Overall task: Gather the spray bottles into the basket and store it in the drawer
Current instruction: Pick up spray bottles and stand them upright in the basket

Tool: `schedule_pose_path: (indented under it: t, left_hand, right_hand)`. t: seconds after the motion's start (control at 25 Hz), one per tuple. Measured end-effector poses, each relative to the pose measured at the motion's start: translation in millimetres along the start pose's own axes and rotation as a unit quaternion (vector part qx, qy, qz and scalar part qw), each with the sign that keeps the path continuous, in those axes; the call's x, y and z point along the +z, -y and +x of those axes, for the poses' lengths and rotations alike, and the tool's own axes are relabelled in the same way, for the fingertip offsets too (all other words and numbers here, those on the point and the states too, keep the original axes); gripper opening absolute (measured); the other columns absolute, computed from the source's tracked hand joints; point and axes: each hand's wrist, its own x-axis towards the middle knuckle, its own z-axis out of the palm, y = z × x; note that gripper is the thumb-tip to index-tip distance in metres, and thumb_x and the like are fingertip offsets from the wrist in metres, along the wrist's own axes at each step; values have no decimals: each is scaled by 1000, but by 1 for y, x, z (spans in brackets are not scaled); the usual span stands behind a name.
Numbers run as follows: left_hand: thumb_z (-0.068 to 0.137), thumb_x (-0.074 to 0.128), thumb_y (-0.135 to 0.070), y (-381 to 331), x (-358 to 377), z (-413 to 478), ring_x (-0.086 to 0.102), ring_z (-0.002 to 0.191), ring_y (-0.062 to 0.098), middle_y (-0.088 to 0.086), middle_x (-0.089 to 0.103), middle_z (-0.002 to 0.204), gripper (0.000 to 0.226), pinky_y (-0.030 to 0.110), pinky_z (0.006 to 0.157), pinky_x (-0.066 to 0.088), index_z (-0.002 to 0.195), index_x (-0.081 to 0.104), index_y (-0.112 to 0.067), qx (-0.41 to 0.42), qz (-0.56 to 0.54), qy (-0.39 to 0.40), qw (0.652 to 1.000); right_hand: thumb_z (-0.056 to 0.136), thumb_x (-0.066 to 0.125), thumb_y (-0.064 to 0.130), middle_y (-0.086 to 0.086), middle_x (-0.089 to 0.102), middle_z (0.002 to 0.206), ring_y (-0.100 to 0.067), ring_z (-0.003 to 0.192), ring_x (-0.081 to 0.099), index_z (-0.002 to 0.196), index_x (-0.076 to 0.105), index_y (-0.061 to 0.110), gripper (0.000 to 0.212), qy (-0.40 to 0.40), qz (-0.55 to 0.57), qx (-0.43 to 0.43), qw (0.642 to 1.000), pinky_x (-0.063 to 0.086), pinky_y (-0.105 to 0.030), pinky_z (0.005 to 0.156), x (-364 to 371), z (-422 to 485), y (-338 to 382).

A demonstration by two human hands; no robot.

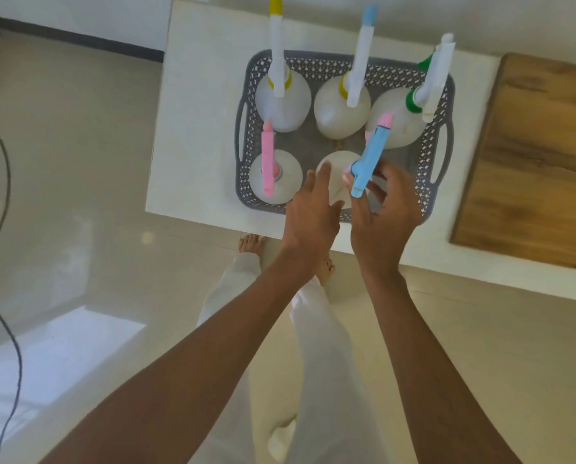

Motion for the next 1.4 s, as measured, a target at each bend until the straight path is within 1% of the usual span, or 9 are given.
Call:
schedule_pose_path:
  t: [0.12, 0.32, 0.64, 0.76, 0.92, 1.04, 1.16, 1.28, 1.4]
  left_hand:
    - [94, 65, -22, 0, 2, 12, 62, 117, 36, 17, 48, 146, 63, 47, 97, 53, 148, 34, -11, -10, 40, 33, 999]
    - [97, 60, -24, 6, 3, 9, 55, 128, 38, 19, 24, 162, 75, 43, 103, 51, 155, 17, -3, 20, 104, 88, 990]
    - [97, 61, -22, 8, -4, -7, 58, 126, 33, 16, 23, 163, 77, 40, 104, 50, 156, 15, -2, 46, 71, 99, 992]
    - [99, 56, -30, 18, -8, -35, 57, 129, 27, 12, 29, 162, 71, 40, 104, 51, 156, 21, -5, 72, 55, 81, 993]
    - [103, 46, -33, 43, -14, -80, 58, 130, 22, 6, 29, 163, 59, 36, 102, 53, 154, 28, -11, 183, 38, 117, 975]
    - [102, 44, -31, 62, -4, -109, 55, 132, 22, 8, 31, 161, 53, 38, 98, 56, 150, 38, -11, 326, 113, 199, 917]
    - [98, 58, -24, 75, 24, -142, 52, 136, 26, 13, 37, 158, 52, 43, 99, 55, 146, 46, -8, 445, 200, 270, 830]
    - [99, 57, -24, 92, 71, -193, 44, 142, 26, 13, 30, 161, 55, 39, 104, 51, 149, 41, -10, 509, 283, 391, 713]
    - [102, 49, -28, 126, 123, -255, 28, 150, 24, 8, 13, 167, 60, 39, 109, 46, 156, 26, -15, 518, 377, 488, 593]
  right_hand:
    - [93, 73, 15, -13, 72, 112, -21, 106, 67, 115, 67, -4, 30, 13, 2, 23, 1000, 61, -38, 91, 7, 4, -6]
    - [91, 74, 14, -15, 72, 113, -17, 105, 65, 116, 66, -4, 32, 16, -26, 14, 999, 54, -20, 91, 16, 0, -7]
    - [92, 74, 24, -5, 67, 122, -11, 114, 60, 124, 63, 3, 39, 32, -33, 42, 998, 54, -26, 96, 12, -2, -9]
    - [86, 81, 29, 4, 60, 131, -11, 122, 57, 132, 58, 9, 55, -10, -25, 97, 995, 51, -22, 98, -8, -27, -16]
    - [84, 82, 26, 8, 60, 128, -3, 116, 58, 131, 58, 20, 53, -122, -23, 204, 971, 54, -20, 93, -31, -105, -34]
    - [86, 78, 17, 13, 58, 124, 3, 113, 57, 128, 58, 23, 47, -180, -18, 288, 940, 56, -28, 93, -42, -194, -55]
    - [87, 76, 12, 5, 56, 131, -13, 120, 57, 133, 55, 15, 51, -206, -37, 396, 894, 54, -39, 99, -46, -304, -77]
    - [89, 73, 12, -13, 48, 146, -31, 136, 46, 144, 44, 6, 62, -191, -43, 554, 809, 38, -39, 112, -34, -430, -92]
    - [94, 68, 21, -17, 34, 157, -35, 146, 30, 152, 30, 4, 71, -166, 2, 676, 718, 32, -42, 116, -9, -543, -96]
